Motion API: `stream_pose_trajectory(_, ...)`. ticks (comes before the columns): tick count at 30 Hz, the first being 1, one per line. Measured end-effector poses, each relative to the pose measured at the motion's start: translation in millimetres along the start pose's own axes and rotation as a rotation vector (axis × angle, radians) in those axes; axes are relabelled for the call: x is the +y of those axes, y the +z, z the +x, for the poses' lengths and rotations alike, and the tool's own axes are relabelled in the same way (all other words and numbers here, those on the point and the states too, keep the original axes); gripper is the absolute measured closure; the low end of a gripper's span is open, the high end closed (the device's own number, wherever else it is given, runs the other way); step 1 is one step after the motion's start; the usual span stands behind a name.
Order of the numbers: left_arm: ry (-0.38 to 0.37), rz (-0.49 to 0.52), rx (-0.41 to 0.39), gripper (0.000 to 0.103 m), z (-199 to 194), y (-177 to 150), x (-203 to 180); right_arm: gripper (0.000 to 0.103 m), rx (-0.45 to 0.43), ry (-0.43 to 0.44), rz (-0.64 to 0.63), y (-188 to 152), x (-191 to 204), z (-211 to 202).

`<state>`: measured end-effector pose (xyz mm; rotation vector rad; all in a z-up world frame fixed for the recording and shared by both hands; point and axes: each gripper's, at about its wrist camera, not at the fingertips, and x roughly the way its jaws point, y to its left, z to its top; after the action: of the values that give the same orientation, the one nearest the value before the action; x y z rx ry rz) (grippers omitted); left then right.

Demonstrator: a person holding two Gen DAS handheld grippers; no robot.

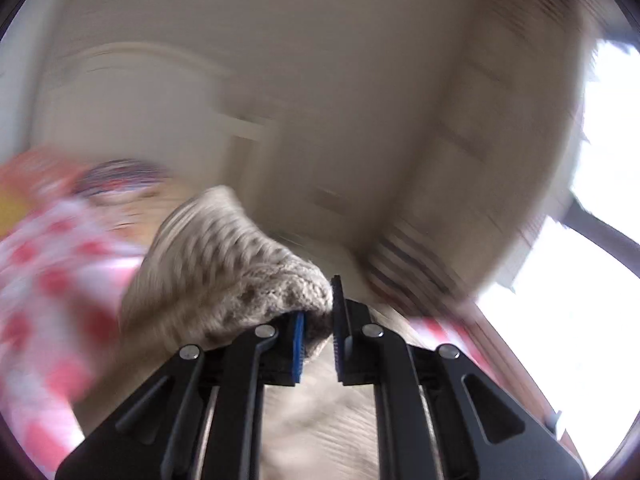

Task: Fold large clothes

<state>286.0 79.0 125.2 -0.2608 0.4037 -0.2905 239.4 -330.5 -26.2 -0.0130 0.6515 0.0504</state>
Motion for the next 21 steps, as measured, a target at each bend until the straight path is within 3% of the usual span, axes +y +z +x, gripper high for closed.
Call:
stream_pose_trajectory(1, -0.058, 0.061, 0.063, 0.082, 14, -15, -31, 0.005, -0.017, -0.005, 0.033, 0, -7, -4)
stream_pose_trajectory(2, -0.102, 0.104, 0.113, 0.062, 26, -30, -55, 0.005, -0.031, 0.0, 0.077, -1, -15, -7)
stream_pose_trajectory(3, -0.139, 0.142, 0.161, 0.031, 37, -50, -77, 0.005, -0.035, 0.011, 0.12, -2, -24, -8)
stream_pose_trajectory(4, -0.147, 0.162, 0.181, 0.02, 43, -60, -85, 0.005, -0.031, 0.022, 0.158, -3, -31, -8)
stream_pose_trajectory(5, -0.142, 0.195, 0.177, 0.015, 44, -75, -96, 0.005, -0.021, 0.034, 0.206, -4, -41, -7)
stream_pose_trajectory(7, -0.135, 0.227, 0.163, 0.015, 40, -93, -99, 0.005, -0.001, 0.057, 0.296, -8, -58, -4)
stream_pose_trajectory(10, -0.091, 0.16, 0.12, 0.014, 21, -102, -71, 0.005, 0.005, 0.099, 0.417, -15, -79, -1)
stream_pose_trajectory(13, 0.089, -0.002, 0.079, 0.011, -8, -104, -1, 0.005, -0.001, 0.129, 0.48, -19, -90, 0)
stream_pose_trajectory(16, 0.263, -0.158, 0.138, 0.011, -26, -114, 73, 0.005, -0.008, 0.137, 0.475, -19, -89, -1)
stream_pose_trajectory(18, 0.337, -0.19, 0.154, 0.012, -35, -124, 101, 0.005, -0.006, 0.136, 0.465, -18, -87, -1)
stream_pose_trajectory(21, 0.438, -0.122, 0.21, 0.012, -39, -132, 116, 0.005, 0.008, 0.132, 0.462, -18, -86, 0)
